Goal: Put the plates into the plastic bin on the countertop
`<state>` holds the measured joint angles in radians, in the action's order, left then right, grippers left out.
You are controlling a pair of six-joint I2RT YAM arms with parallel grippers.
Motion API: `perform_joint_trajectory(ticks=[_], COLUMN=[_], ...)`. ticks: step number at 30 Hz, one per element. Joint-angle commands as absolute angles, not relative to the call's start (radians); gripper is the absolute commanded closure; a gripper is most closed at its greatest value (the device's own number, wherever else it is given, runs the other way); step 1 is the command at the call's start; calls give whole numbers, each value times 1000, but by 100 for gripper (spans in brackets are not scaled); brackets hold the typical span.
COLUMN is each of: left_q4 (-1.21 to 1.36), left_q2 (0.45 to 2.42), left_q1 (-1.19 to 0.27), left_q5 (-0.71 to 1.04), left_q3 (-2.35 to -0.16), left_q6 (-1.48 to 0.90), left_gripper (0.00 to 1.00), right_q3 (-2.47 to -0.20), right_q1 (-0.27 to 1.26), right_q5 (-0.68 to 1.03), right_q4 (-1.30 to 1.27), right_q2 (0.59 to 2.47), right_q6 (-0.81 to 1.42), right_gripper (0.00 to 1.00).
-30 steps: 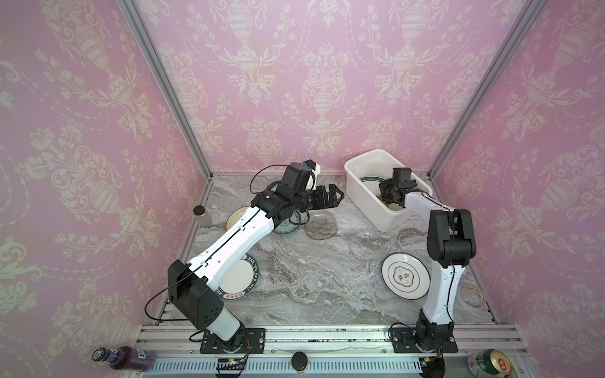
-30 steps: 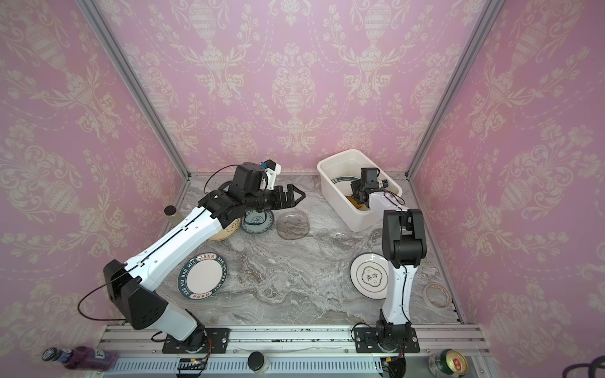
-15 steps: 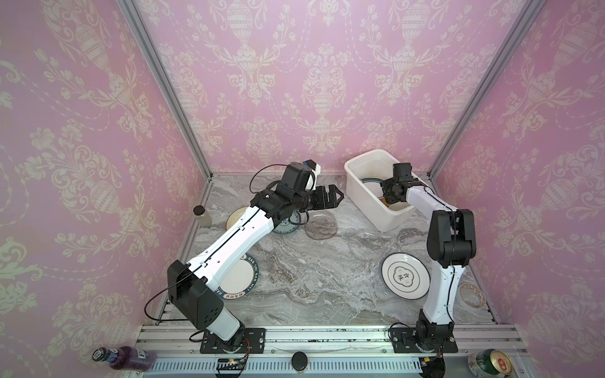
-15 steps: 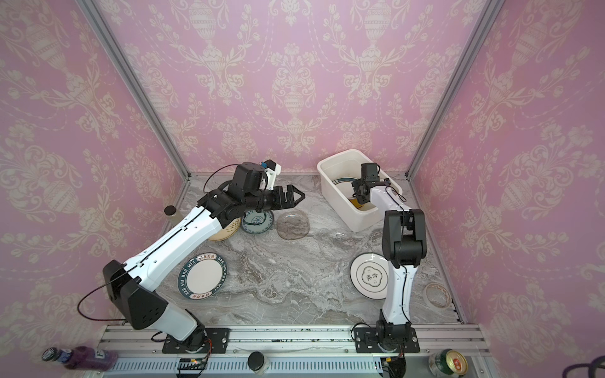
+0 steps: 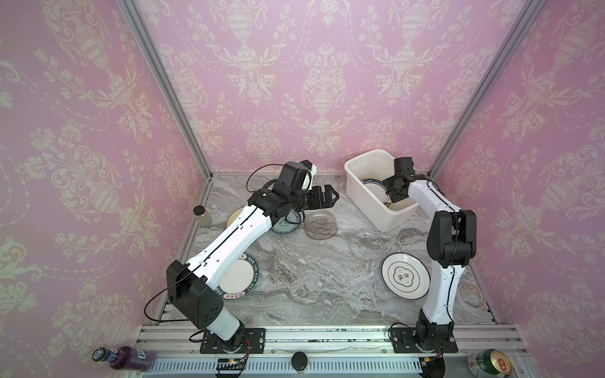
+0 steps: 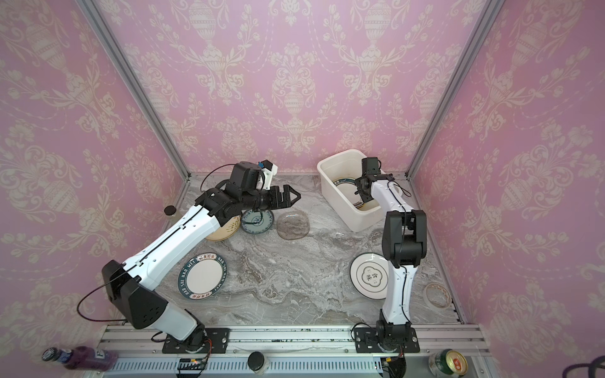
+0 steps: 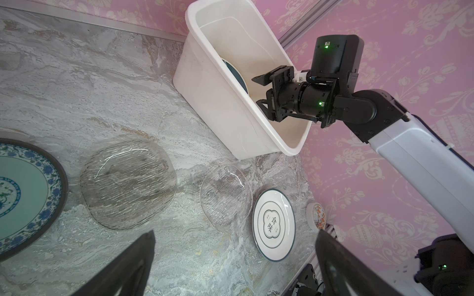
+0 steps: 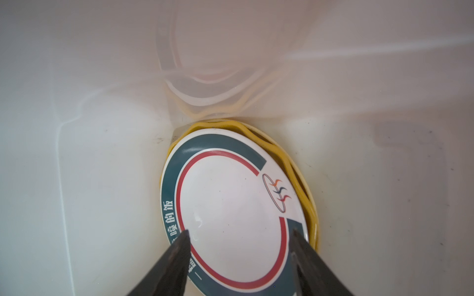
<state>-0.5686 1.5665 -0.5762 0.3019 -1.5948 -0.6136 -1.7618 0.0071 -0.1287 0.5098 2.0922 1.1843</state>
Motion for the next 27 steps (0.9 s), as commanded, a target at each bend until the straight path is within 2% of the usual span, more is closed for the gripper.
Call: perform_joint_trajectory(ticks=[1,5,10,14,21,27], left_q4=[-601,-606,-648,-691,-717,-785], left_q2=[1553,1542,1523,1527,1500,1536], left_q1=[-562,-558,-558,-560,-635,-743], left_q5=[284,273,259,339,319,286], left_q3=[-1629,-1628,-1635,-1652,-1649,-1659], left_q6=[-576,-571,-606,-638,-718,-839], left_gripper=[1,1,1,4,7,7], right_q3=[-1787,-1767,-1657,-1567,-1461,-1330], right_q1=[-9,-9,3,28,53,-7], right_q5=[-171,-149,-105,-97,-150,-106], right_q4=[555,528,429,428,684,889], right_q2=[2118,2076,1934,1791,1521,1300], right_q6=[1138,1081,952,848,644,576], right_gripper=[38,38,39,43,43,41])
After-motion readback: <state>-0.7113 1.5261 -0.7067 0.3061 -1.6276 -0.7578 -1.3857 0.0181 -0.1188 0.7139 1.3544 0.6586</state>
